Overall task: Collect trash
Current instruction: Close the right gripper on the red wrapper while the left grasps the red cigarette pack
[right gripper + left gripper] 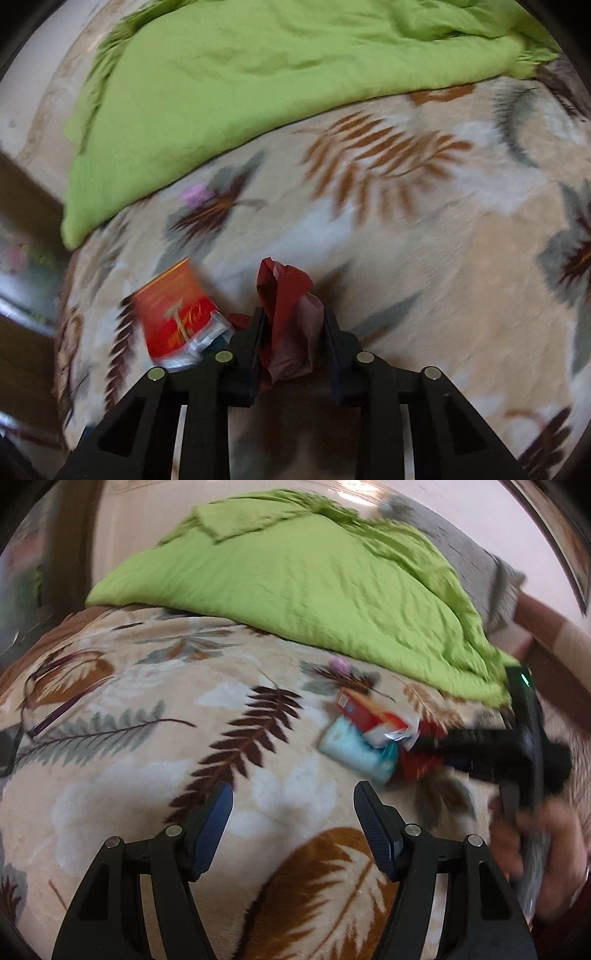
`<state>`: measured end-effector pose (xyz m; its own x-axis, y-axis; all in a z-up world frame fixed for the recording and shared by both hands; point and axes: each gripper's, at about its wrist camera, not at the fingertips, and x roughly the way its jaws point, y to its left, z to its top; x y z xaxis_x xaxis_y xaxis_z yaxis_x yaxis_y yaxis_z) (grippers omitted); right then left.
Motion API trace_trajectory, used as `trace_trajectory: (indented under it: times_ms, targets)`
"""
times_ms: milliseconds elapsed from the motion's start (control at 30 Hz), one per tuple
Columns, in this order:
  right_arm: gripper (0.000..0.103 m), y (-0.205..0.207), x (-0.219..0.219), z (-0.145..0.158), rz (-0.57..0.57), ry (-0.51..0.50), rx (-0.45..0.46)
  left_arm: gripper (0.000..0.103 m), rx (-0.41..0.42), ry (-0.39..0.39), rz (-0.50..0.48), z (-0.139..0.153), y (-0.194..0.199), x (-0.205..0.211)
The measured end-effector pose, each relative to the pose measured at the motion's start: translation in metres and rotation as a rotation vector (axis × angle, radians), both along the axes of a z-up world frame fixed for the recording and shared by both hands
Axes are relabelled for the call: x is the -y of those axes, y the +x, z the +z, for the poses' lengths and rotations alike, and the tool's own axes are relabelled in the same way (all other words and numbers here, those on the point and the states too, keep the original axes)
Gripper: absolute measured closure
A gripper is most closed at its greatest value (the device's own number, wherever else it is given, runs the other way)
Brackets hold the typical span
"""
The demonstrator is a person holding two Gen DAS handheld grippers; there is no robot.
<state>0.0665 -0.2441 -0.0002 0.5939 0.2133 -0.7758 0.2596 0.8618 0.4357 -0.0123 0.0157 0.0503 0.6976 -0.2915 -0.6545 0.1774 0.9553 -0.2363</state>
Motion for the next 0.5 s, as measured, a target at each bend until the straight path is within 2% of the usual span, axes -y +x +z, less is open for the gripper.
trace_trajectory:
  times_ms: [67,167,233,300,433,500]
  targets:
    - [0.073,-0.006,-0.021,0.002,0.077,0.020,0.015,0.036,0.004,-0.028,0.043,0.002,0.001,-0.010]
    - [0.073,-0.026,-0.055,0.005,0.232,0.198,0.052,0.036,0.008,-0.056,0.082,0.003,0.002,-0.022]
    - [0.073,-0.041,-0.061,0.013,0.253,0.175,0.089,0.036,0.001,-0.069,0.078,0.003,0.003,-0.024]
    - [0.073,-0.062,-0.051,0.023,0.189,0.136,0.137,0.036,-0.001,-0.067,0.064,0.002,0.005,-0.020]
    - [0.073,-0.090,-0.025,0.031,0.053,0.027,0.202,0.036,-0.018,-0.047,-0.028,0.003,0.017,0.002]
    - [0.073,-0.092,-0.016,0.029,-0.005,-0.011,0.212,0.029,-0.009,-0.033,-0.097,0.010,0.025,0.017]
